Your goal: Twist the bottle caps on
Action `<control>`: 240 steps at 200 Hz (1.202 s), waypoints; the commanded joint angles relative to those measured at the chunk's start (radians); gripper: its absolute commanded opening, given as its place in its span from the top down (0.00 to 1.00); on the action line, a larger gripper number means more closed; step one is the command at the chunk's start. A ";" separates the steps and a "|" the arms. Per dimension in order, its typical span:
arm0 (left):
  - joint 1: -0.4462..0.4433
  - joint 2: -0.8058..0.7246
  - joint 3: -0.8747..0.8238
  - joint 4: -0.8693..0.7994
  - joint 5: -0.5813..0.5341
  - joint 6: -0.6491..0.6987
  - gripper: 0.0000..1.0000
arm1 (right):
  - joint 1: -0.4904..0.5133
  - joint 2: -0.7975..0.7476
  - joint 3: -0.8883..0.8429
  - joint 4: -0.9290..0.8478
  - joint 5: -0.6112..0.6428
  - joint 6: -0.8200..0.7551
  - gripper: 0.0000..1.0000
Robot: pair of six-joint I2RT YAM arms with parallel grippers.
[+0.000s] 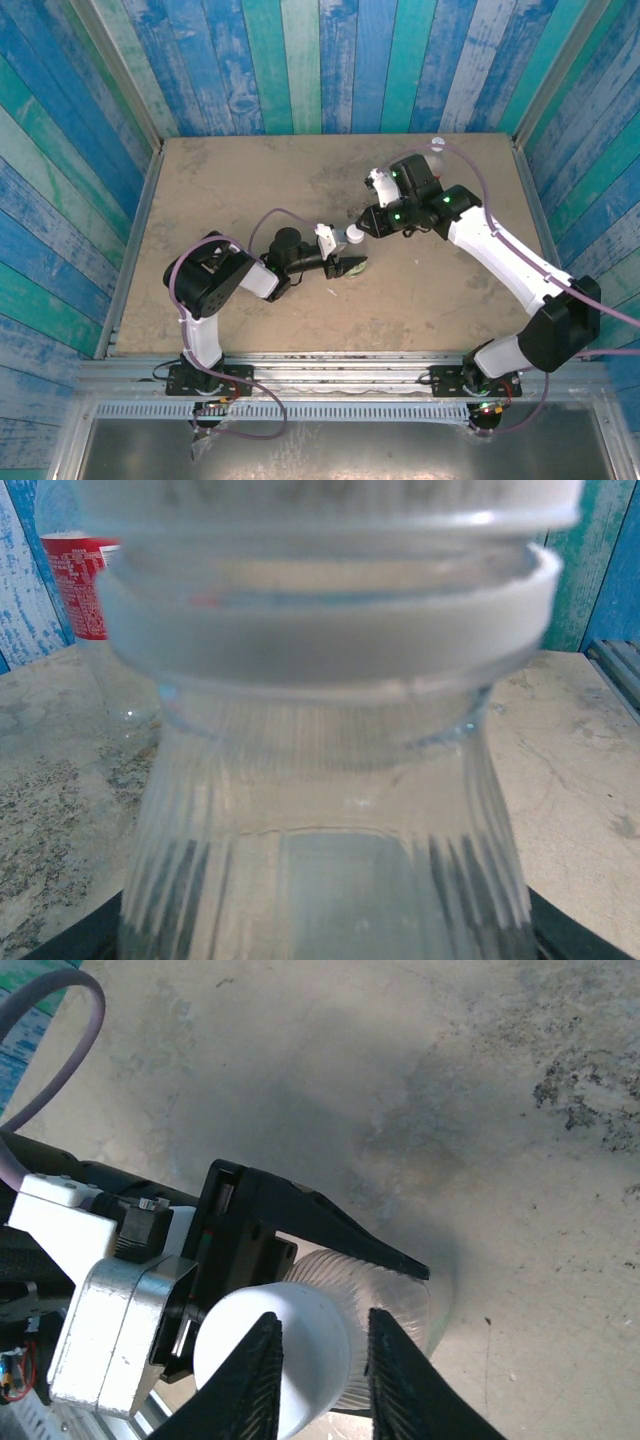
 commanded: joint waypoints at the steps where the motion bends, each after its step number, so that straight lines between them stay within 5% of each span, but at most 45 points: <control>1: -0.005 0.029 -0.010 -0.103 -0.016 0.031 0.42 | -0.004 -0.016 -0.023 -0.011 -0.034 -0.015 0.77; 51: -0.005 0.041 0.002 -0.109 -0.011 0.028 0.42 | 0.021 -0.128 -0.166 0.012 -0.165 0.021 0.81; 95: -0.005 0.035 0.020 -0.146 -0.005 0.055 0.42 | 0.017 -0.202 -0.174 0.013 -0.085 0.014 0.80; 138: -0.005 0.031 0.015 -0.135 -0.001 0.043 0.41 | -0.031 -0.106 -0.087 0.039 -0.065 -0.004 0.70; 184: -0.006 0.027 0.011 -0.128 -0.001 0.031 0.42 | -0.043 0.010 0.001 0.006 -0.134 -0.069 0.76; 240: -0.006 0.031 0.012 -0.126 -0.011 0.029 0.42 | -0.029 -0.109 -0.150 0.002 -0.239 -0.049 0.82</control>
